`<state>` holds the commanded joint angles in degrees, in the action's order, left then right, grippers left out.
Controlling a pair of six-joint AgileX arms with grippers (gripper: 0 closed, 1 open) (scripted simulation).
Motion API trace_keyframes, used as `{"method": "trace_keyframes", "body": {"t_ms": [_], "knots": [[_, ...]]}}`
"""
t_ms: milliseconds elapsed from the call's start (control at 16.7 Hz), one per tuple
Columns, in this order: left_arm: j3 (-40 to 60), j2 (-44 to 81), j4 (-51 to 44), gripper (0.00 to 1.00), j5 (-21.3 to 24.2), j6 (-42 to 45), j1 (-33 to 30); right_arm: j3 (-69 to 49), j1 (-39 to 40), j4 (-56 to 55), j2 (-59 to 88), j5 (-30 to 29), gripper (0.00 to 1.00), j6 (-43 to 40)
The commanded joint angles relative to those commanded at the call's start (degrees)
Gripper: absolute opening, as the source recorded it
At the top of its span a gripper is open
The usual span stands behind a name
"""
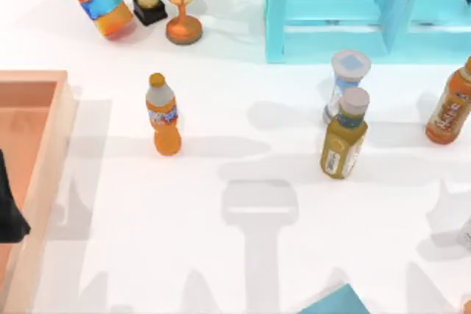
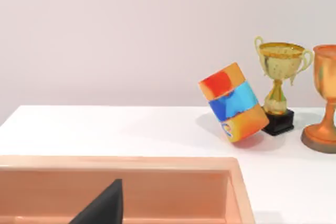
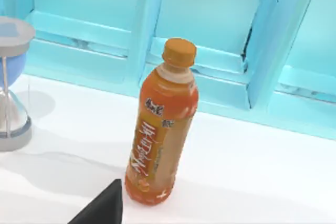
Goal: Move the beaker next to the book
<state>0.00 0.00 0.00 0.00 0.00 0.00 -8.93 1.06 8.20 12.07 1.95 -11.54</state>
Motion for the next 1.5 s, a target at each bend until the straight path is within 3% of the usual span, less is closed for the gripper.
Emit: {"method": "trace_keyframes", "body": {"t_ms": [480,960,1260,1500], "knots": [[0.0,0.0,0.0,1.00,0.0,0.0,0.0,-28.2,-1.0,24.3,42.4,3.4,1.00,-38.9],[0.0,0.0,0.0,1.00,0.0,0.0,0.0,-59.0,-9.4,48.5,77.6,2.8,1.00,-75.7],[0.0,0.0,0.0,1.00,0.0,0.0,0.0,-73.1,-16.7,58.5,90.0,0.5,1.00,-90.7],[0.0,0.0,0.0,1.00,0.0,0.0,0.0,-80.3,-21.5,63.2,95.1,-1.4,1.00,-97.7]]}}
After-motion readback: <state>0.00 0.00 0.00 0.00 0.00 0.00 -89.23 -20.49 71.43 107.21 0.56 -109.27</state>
